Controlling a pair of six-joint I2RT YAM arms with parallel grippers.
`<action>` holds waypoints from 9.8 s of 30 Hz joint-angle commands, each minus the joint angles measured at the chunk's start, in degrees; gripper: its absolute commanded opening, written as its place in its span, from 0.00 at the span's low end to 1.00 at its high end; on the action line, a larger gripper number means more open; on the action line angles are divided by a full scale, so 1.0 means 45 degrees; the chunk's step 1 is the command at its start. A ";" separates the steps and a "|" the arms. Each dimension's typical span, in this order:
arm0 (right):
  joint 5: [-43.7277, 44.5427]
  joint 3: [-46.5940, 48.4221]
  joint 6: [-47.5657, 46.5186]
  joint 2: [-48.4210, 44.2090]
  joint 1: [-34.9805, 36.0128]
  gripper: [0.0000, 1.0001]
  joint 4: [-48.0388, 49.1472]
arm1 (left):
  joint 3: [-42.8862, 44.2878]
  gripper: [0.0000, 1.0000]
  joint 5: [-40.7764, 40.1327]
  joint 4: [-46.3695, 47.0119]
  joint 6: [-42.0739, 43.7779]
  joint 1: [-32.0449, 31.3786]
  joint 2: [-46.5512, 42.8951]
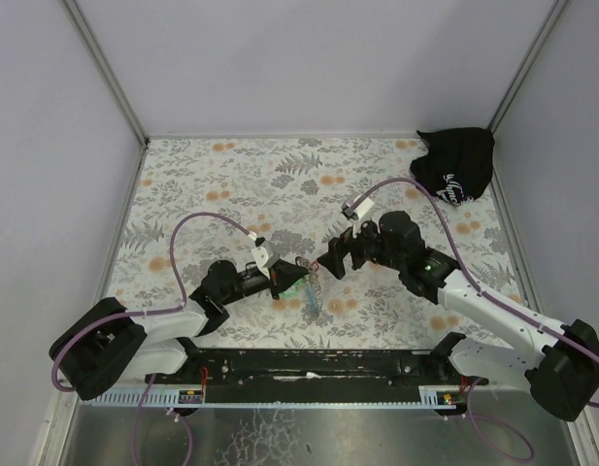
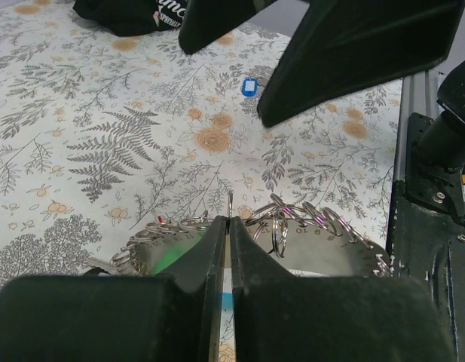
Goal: Put the keys on the keyring
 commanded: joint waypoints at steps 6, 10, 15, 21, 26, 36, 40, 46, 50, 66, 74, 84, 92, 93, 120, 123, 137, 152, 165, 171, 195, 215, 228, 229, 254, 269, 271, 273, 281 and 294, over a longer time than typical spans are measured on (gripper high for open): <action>0.0450 0.1137 -0.0209 0.1069 0.0919 0.97 -0.0918 | 0.0459 0.00 -0.0090 0.0852 0.0113 0.0075 -0.0149; 0.0938 0.1245 -0.0185 0.1343 0.1319 0.97 -0.1110 | 0.0513 0.00 -0.0100 0.0871 0.0040 0.0076 -0.0023; 0.1195 0.1423 -0.0278 0.1738 0.1745 0.96 -0.1359 | 0.0523 0.00 -0.0122 0.0922 -0.0061 0.0075 0.0073; 0.1337 0.2146 -0.1010 0.2095 0.2313 0.95 -0.2887 | 0.0451 0.00 -0.0688 0.0939 -0.0155 0.0059 0.0057; 0.2061 0.2892 -0.1308 0.2088 0.2574 0.94 -0.4752 | 0.0205 0.00 -0.0799 0.1197 -0.0167 0.0065 -0.0081; 0.5545 0.2614 -0.0806 0.0438 0.2499 0.99 -0.5794 | -0.0243 0.00 0.0029 0.2194 -0.0083 0.0084 0.0138; 0.6955 0.2563 0.0331 0.0573 0.1892 0.99 -0.6404 | -0.0276 0.00 0.0280 0.2448 -0.0129 0.0095 0.0324; 0.7891 0.0989 0.1822 -0.0383 -0.0151 0.99 -0.5455 | -0.0336 0.00 0.0237 0.2447 -0.0151 0.0147 0.0220; 0.8643 0.0358 0.2806 -0.0304 -0.1761 0.99 -0.5188 | -0.0309 0.00 0.0134 0.2546 -0.0312 0.0192 0.0279; 0.8372 -0.0459 0.6815 0.3759 -0.8028 0.81 -0.2507 | -0.0531 0.00 0.0054 0.2924 -0.0611 0.0177 0.0306; 0.7482 -0.0304 0.6588 0.5142 -0.8695 0.75 -0.2443 | -0.0406 0.00 0.0199 0.3242 -0.0686 0.0190 0.0816; 0.4342 -0.0406 0.6238 0.5514 -0.8680 0.59 -0.3159 | -0.0366 0.00 0.0178 0.2897 -0.0591 0.0183 0.0543; 0.3292 -0.0755 0.7259 0.5054 -0.6756 0.51 -0.3207 | -0.0336 0.00 0.0191 0.2676 -0.0625 0.0187 0.0369; 0.3276 -0.0746 0.7450 0.5081 -0.6404 0.51 -0.3188 | -0.0353 0.00 0.0150 0.2638 -0.0629 0.0192 0.0311; 0.6699 0.0877 0.5211 0.4443 -0.4780 0.38 -0.6547 | -0.0353 0.00 -0.0038 0.2240 -0.0552 0.0193 0.0081; 0.6643 0.0686 0.5473 0.4355 -0.4789 0.35 -0.6369 | -0.0358 0.00 -0.0018 0.2254 -0.0552 0.0192 0.0106; 0.6943 -0.0193 0.6344 0.4113 -0.4790 0.34 -0.6032 | -0.0261 0.00 0.0026 0.2256 -0.0581 0.0183 0.0296; 0.5391 -0.0041 0.6900 0.4261 -0.4149 0.06 -0.5304 | -0.0219 0.00 0.0067 0.2167 -0.0630 0.0191 0.0332; 0.6691 0.1134 0.8556 0.5722 -0.2113 0.18 -0.5248 | -0.0214 0.00 0.0037 0.1967 -0.0631 0.0191 0.0171; 0.6824 0.1065 0.7268 0.4636 -0.2113 0.52 -0.6131 | -0.0166 0.00 0.0075 0.1964 -0.0627 0.0193 0.0241; 0.4284 0.0924 0.6998 0.6630 -0.1231 0.56 -0.3556 | -0.0312 0.00 -0.0154 0.1810 -0.0571 0.0193 -0.0146; 0.4025 0.0574 0.3844 0.4489 -0.3239 0.40 -0.3419 | -0.0346 0.00 -0.0254 0.1690 -0.0552 0.0191 -0.0242; 0.1928 -0.0809 0.3221 0.4786 -0.4382 0.27 -0.1137 | -0.0378 0.00 -0.0259 0.1614 -0.0561 0.0188 -0.0327; 0.1812 -0.0830 0.3195 0.4825 -0.4379 0.26 -0.1086 | -0.0376 0.00 -0.0255 0.1614 -0.0570 0.0192 -0.0306; 0.0648 0.0193 0.2889 0.4403 -0.4385 0.00 -0.3207 | -0.0346 0.00 -0.0148 0.1634 -0.0571 0.0188 -0.0260; 0.6402 0.4168 0.3481 0.6547 -0.1748 0.00 -0.8386 | -0.0278 0.00 -0.0197 0.1595 -0.0571 0.0187 -0.0184; 0.7262 0.4650 0.3596 0.6875 -0.1688 0.00 -0.9259 | -0.0269 0.00 -0.0195 0.1577 -0.0571 0.0191 -0.0176; 0.8197 0.4945 0.3559 0.6947 -0.1683 0.00 -0.9869 | -0.0258 0.00 -0.0200 0.1566 -0.0571 0.0174 -0.0164; 0.8818 0.5657 0.2991 0.6766 -0.1683 0.00 -1.2040 | -0.0248 0.00 -0.0131 0.1595 -0.0569 0.0177 -0.0126; 0.7132 0.6946 0.3504 0.9769 -0.0624 0.01 -1.0379 | -0.0290 0.00 -0.0246 0.1429 -0.0552 0.0192 -0.0278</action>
